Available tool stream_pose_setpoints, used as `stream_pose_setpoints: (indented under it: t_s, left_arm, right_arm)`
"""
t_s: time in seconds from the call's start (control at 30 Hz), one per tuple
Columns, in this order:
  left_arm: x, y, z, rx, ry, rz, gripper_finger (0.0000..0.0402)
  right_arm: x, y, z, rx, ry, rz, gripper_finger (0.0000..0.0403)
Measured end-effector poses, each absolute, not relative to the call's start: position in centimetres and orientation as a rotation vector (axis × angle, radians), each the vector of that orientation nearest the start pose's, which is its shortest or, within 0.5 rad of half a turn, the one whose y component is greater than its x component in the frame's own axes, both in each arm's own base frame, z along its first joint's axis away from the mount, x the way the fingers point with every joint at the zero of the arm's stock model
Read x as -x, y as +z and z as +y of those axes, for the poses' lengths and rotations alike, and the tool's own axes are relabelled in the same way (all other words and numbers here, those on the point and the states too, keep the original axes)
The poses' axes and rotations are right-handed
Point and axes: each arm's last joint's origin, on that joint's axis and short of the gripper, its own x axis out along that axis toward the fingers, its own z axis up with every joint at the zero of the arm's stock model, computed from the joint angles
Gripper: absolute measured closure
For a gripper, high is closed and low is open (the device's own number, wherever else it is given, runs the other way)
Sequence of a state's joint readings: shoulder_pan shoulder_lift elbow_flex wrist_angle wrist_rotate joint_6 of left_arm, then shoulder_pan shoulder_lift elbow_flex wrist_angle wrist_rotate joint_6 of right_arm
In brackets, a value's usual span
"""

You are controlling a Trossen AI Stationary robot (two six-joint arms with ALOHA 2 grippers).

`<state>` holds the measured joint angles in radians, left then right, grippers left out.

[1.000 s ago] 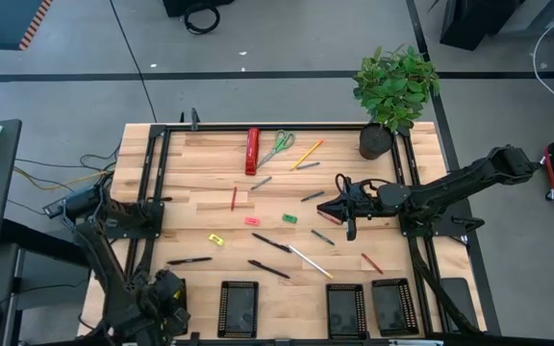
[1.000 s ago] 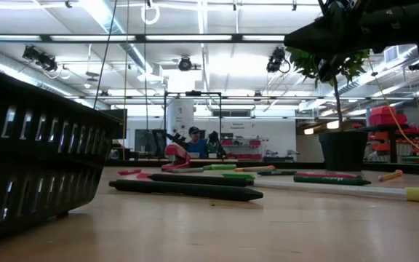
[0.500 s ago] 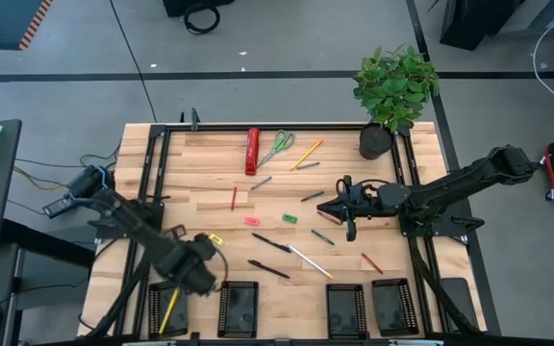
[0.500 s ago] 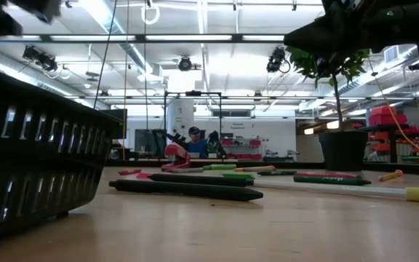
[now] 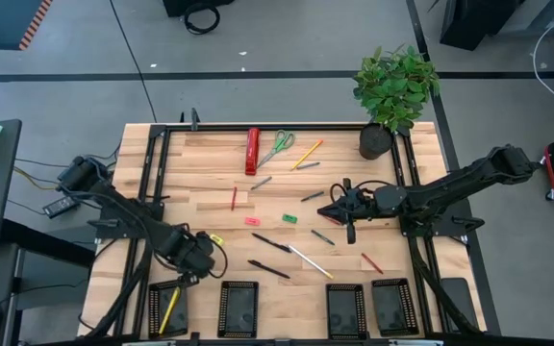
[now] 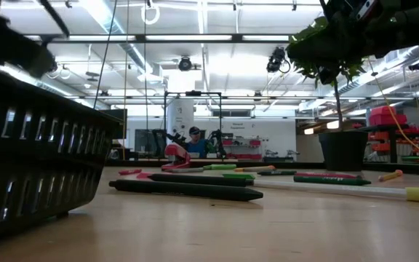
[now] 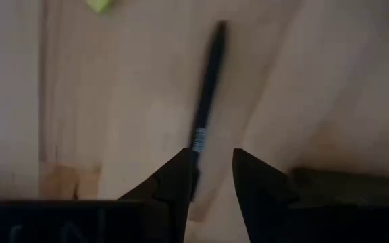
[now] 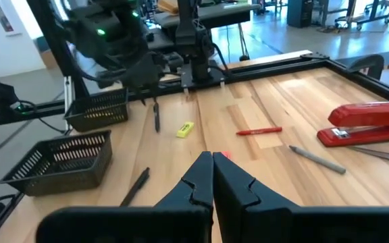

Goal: Sort crayons/erasers/pens/pencils in bins
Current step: Put the bottom left black pen into the left black bin

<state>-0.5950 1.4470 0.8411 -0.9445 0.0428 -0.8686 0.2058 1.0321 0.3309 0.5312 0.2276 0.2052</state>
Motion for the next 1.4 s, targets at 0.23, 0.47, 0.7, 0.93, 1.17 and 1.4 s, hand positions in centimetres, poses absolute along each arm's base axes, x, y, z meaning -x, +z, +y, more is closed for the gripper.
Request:
stream_pose_setpoints:
  t_s: [0.23,0.47,0.7,0.93,1.17,1.4]
  left_arm:
    - [-17.6,15.2,-11.8,0.292,0.152,1.576,0.0254]
    - [-17.2,14.2,-11.5,0.325,0.184,1.568,0.0247]
    - [-16.8,13.7,-11.2,0.319,0.192,1.577,0.0275]
    - [-16.7,13.5,-11.1,0.307,0.203,1.562,0.0302]
    - [-16.7,13.4,-11.1,0.298,0.222,1.547,0.0341]
    - [-16.9,13.4,-11.1,0.308,0.253,1.504,0.0359]
  right_arm:
    - [-20.2,20.2,3.5,-0.155,-0.059,0.159,0.0392]
    - [-20.2,20.2,3.4,-0.135,-0.071,0.153,0.0392]
    - [-20.2,20.3,3.4,-0.123,-0.070,0.150,0.0392]
    - [-20.2,20.3,3.4,-0.123,-0.070,0.150,0.0392]
    - [-20.2,20.3,3.4,-0.124,-0.070,0.150,0.0392]
    - [-20.2,20.3,3.4,-0.136,-0.071,0.150,0.0392]
